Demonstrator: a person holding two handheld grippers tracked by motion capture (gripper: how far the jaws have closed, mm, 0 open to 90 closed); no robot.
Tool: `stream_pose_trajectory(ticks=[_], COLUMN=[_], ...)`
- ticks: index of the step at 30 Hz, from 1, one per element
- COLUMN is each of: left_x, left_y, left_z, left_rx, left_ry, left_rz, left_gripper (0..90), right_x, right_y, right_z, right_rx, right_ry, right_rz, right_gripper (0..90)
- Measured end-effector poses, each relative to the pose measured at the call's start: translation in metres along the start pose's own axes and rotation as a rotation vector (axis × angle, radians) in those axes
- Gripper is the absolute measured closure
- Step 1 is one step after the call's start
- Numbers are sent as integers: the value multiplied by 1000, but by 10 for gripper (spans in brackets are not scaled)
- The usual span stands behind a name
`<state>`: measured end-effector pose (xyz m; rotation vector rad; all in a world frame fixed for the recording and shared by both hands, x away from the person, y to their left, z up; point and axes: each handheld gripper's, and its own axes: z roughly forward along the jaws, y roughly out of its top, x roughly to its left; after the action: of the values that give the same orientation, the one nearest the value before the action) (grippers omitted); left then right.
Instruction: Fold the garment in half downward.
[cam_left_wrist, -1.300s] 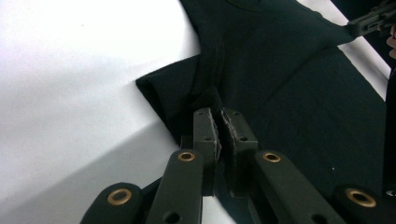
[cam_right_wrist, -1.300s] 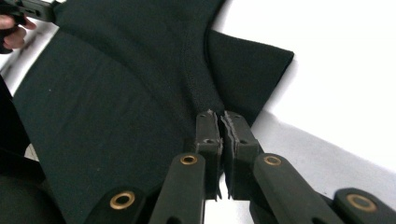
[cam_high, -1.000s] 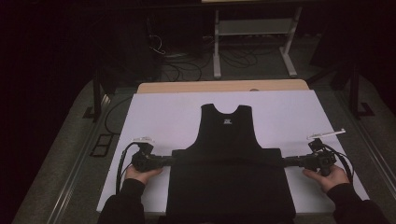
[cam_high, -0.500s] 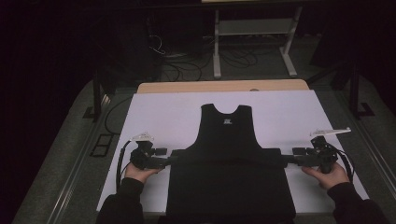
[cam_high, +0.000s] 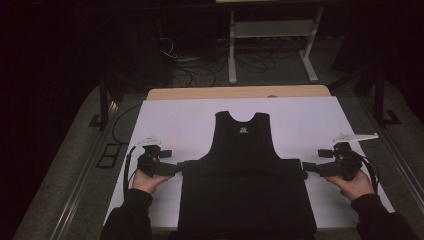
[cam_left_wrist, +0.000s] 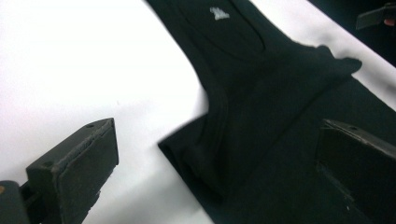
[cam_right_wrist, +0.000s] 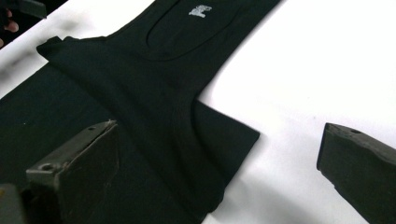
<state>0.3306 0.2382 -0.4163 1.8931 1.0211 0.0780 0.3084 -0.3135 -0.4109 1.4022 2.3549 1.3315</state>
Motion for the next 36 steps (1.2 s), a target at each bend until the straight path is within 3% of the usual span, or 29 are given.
stream_pose_trajectory(ticks=[10,19,32,36], left_x=[-3,-2,0,1], left_y=[10,17,24,32], left_z=[3,5,13,12], left_rx=[19,18,59,44], left_ry=[2,4,9,16], left_rz=[64,85,119,120], left_gripper=[0,0,0,0], right_x=[-4,-2,1,0], right_y=[12,21,40,48], right_z=[2,6,14,14], right_rx=[-14,-10,-25,-30], right_ry=[-12,-4,1,-3], right_rz=[-29,-57,-100,-109], right_gripper=[0,0,0,0])
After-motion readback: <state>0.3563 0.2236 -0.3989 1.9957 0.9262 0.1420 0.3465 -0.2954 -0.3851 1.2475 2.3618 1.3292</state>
